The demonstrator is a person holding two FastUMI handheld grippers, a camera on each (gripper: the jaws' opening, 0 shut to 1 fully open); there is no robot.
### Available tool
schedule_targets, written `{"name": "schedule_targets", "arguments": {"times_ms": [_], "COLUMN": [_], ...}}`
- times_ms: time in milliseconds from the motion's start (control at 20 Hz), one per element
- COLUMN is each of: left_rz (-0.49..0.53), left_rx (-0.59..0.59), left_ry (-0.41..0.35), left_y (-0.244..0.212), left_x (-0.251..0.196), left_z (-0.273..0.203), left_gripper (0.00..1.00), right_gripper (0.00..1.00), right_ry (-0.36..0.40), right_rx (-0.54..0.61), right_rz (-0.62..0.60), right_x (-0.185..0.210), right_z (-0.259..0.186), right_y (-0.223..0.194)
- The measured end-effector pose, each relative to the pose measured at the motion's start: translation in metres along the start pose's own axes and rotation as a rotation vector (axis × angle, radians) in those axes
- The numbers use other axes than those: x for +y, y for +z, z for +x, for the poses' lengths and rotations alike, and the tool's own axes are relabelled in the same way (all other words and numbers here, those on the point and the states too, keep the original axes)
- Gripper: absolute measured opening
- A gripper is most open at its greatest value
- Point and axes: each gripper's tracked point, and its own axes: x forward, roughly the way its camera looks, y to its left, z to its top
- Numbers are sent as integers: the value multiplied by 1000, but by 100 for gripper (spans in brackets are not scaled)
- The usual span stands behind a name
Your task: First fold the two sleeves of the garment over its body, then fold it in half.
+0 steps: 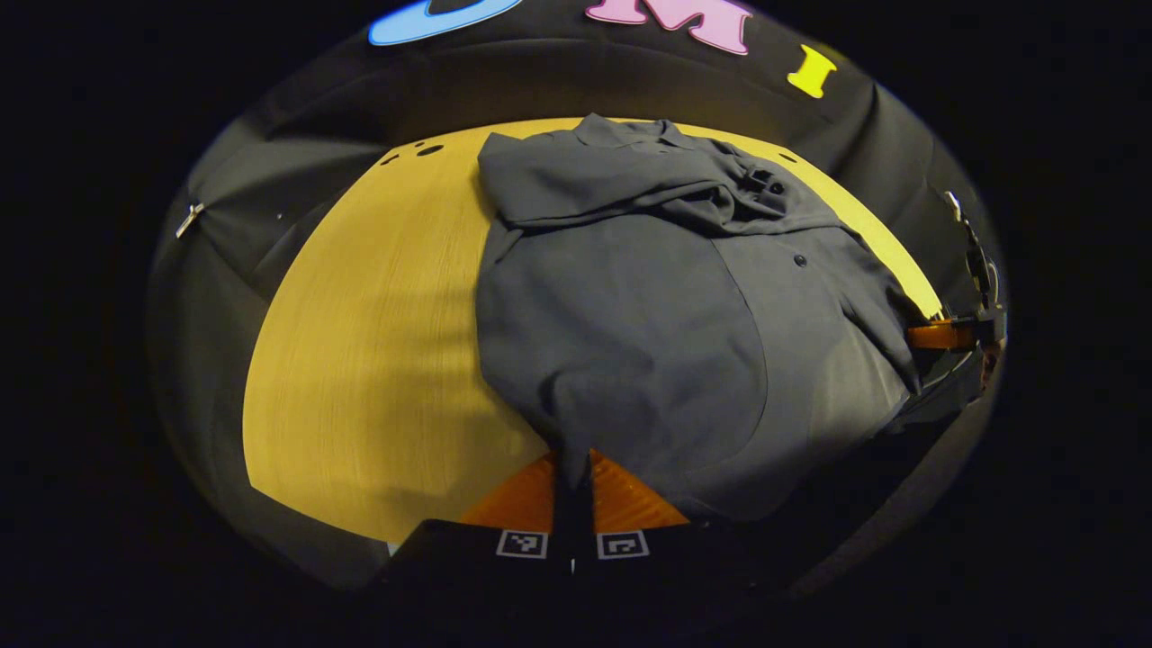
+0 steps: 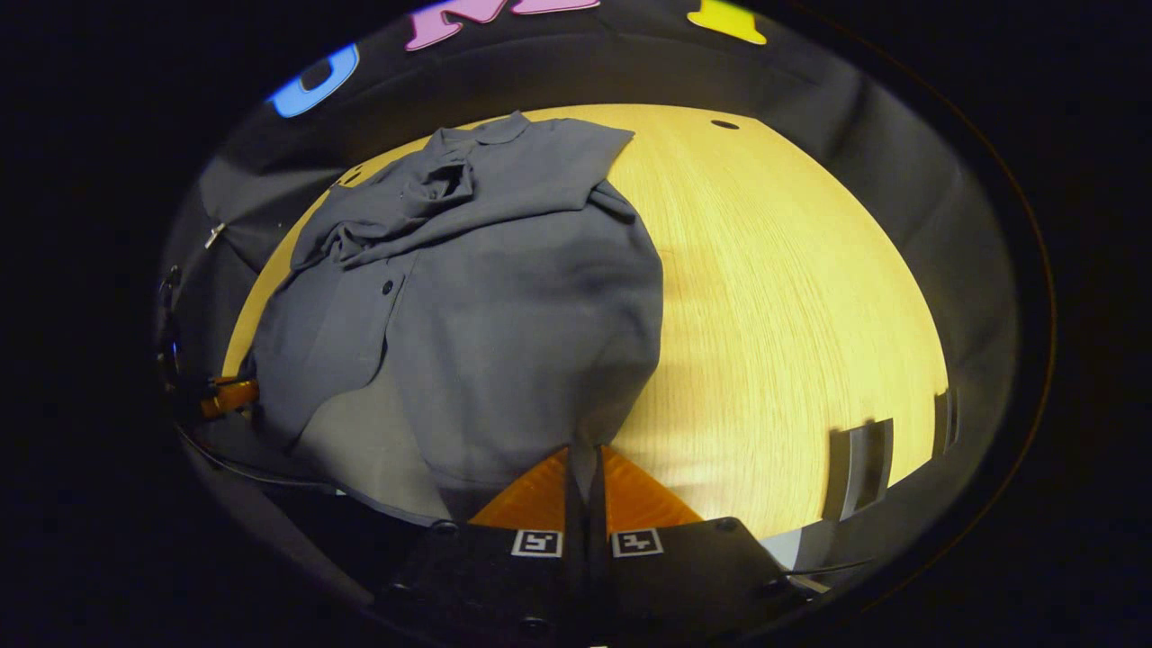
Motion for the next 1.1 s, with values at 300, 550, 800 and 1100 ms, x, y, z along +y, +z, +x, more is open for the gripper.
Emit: {"name": "schedule_targets", "arguments": {"times_ms": [300,550,800,1100], "left_rz": [-93,-153,-182,-197], "left_rx": [-86,-190,-290,-402], "left_ry": [-21,-46,-50,-57], "left_y": [33,85,145,214], "left_x": [-2,-1,10,16], "left_z": [-34,-62,-76,-87], "left_gripper": [5,6,6,2], "right_gripper": [6,5,5,5], "right_ry": [94,85,131,188], "right_rx": [-133,-262,-409,-534], "right_rz": [123,142,158,113], "right_x": [7,-7,3,23], "right_z": [-35,-64,-90,-108], "right_y": [36,84,150,220]}}
